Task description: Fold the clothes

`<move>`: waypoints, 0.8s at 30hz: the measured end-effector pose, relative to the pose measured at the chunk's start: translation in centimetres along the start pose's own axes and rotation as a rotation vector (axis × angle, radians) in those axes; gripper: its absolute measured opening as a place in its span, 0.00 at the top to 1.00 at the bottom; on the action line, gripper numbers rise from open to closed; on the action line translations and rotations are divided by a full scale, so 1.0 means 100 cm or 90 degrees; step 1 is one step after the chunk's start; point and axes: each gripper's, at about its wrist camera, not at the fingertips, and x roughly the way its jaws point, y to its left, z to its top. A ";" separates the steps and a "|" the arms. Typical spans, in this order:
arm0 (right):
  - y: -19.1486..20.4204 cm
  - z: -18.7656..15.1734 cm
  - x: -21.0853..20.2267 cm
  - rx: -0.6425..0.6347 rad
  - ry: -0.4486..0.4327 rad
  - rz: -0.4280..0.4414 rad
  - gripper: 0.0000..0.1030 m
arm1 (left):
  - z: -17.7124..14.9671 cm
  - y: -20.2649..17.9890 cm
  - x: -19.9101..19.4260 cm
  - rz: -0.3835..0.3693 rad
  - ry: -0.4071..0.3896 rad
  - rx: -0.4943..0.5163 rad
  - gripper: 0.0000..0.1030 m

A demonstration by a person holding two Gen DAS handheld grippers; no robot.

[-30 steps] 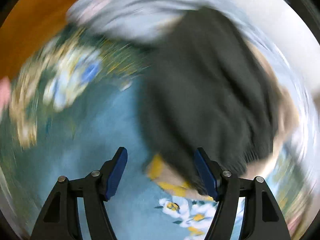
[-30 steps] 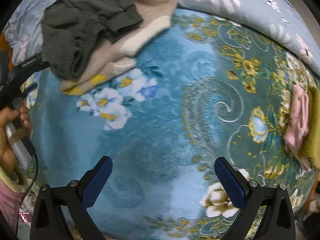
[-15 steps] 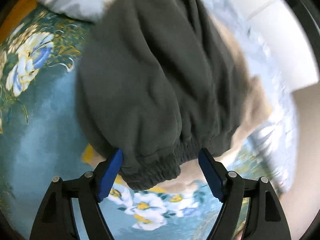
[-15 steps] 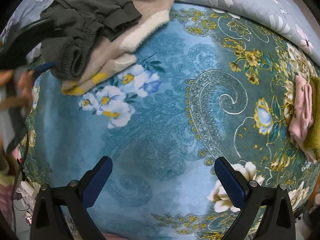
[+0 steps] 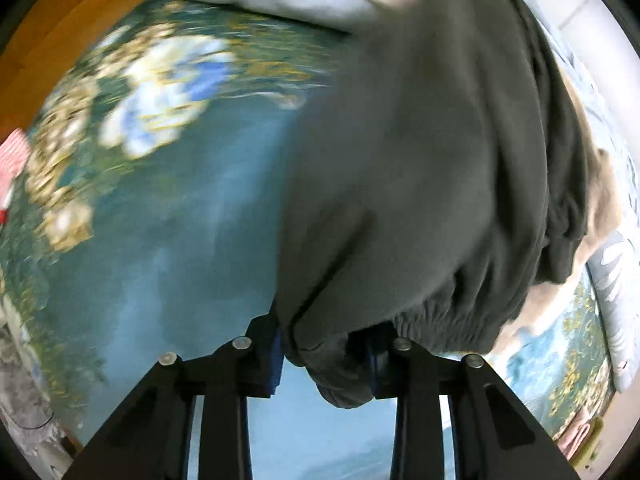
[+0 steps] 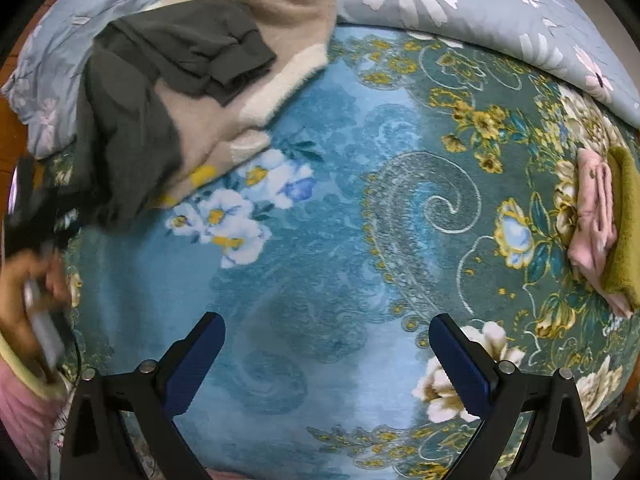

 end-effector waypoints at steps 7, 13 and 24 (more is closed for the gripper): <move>0.052 0.036 0.006 -0.034 0.017 0.081 0.00 | -0.062 0.094 -0.032 -0.007 0.036 0.003 0.70; 0.123 0.069 0.022 -0.088 0.019 0.128 0.00 | -0.111 0.146 -0.029 -0.037 0.095 -0.061 0.70; 0.283 0.137 0.098 -0.213 0.026 0.075 0.16 | -0.143 0.154 -0.054 -0.106 0.092 -0.067 0.70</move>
